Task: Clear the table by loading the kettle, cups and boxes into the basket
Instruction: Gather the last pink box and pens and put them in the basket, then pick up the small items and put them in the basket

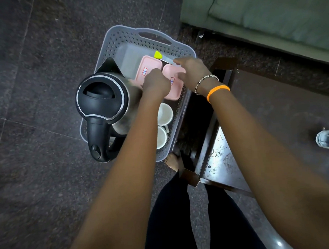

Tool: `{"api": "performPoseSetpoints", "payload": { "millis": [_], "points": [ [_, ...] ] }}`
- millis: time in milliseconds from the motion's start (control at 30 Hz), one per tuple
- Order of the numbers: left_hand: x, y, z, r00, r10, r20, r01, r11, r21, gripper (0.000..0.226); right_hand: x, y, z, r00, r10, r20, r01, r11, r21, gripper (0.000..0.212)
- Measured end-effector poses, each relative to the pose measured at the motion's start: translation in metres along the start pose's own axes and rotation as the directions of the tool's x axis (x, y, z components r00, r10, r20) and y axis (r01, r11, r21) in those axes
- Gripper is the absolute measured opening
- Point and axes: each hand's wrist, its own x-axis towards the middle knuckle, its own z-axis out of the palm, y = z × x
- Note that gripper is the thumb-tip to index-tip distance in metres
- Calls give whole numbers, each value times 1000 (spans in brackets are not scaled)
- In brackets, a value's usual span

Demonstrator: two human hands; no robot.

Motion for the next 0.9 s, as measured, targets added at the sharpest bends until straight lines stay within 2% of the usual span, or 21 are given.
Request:
{"api": "performPoseSetpoints", "payload": {
  "millis": [100,167,233,300,400,533,700,900],
  "points": [
    [-18,-3,7,982,74,-175,-104,980,-170,45,-27,5,-2,984,28,-177,11,976,218,37],
    [-35,-3,18,959,139,-248,-193,959,-209,42,-54,13,-2,957,59,-283,31,952,303,33],
    [-52,-1,32,940,178,-291,-252,937,-243,36,-79,23,1,939,109,-326,18,932,363,30],
    [-72,1,51,944,179,-278,-268,907,-324,34,-105,37,5,927,185,-325,-18,891,454,28],
    [-100,5,92,971,199,-132,-235,893,-385,27,-145,66,15,917,285,-277,-94,832,547,27],
    [-132,10,159,972,212,104,-172,938,-300,23,-207,121,28,876,438,-201,-231,748,622,25],
    [-178,33,256,922,224,316,-191,973,-133,21,-294,212,33,779,619,-97,-374,584,721,25],
    [-219,73,363,833,204,515,-280,957,74,25,-378,322,38,633,774,-32,-464,411,784,23]
  ]
}}
